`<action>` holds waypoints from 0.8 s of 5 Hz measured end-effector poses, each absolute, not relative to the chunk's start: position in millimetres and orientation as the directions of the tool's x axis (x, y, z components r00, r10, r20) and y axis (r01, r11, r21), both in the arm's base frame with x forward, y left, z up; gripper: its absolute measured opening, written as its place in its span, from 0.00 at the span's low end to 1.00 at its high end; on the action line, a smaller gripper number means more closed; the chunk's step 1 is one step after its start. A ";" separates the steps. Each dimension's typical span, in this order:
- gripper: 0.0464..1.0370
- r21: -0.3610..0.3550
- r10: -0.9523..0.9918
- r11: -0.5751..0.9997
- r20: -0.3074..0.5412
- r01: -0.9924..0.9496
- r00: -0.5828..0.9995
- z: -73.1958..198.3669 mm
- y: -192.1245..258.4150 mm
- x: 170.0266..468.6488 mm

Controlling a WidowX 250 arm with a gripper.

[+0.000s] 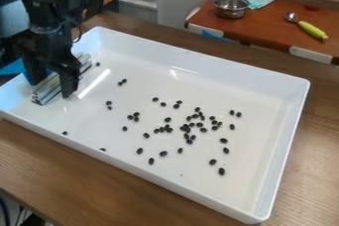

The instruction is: Sweep into pile

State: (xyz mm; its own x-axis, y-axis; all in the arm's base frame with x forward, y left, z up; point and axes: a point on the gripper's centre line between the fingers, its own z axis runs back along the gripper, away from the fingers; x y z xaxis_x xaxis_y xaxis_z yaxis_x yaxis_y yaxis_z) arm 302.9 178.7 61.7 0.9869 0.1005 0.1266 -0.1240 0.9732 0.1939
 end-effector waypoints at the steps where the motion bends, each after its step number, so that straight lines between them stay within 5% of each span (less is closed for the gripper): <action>1: 0.65 0.202 0.090 0.973 0.112 -0.111 0.990 56.9 176.3 294.6; 2: 0.36 0.197 0.065 0.977 0.106 -0.085 0.992 58.8 170.6 285.6; 4: 0.34 0.194 0.019 0.980 0.072 -0.033 0.997 55.4 156.2 269.0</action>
State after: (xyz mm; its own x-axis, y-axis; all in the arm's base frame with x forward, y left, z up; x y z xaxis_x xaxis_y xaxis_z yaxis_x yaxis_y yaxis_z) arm 269.0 156.2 55.4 0.9972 0.0190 0.0724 -0.0328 0.9804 0.1944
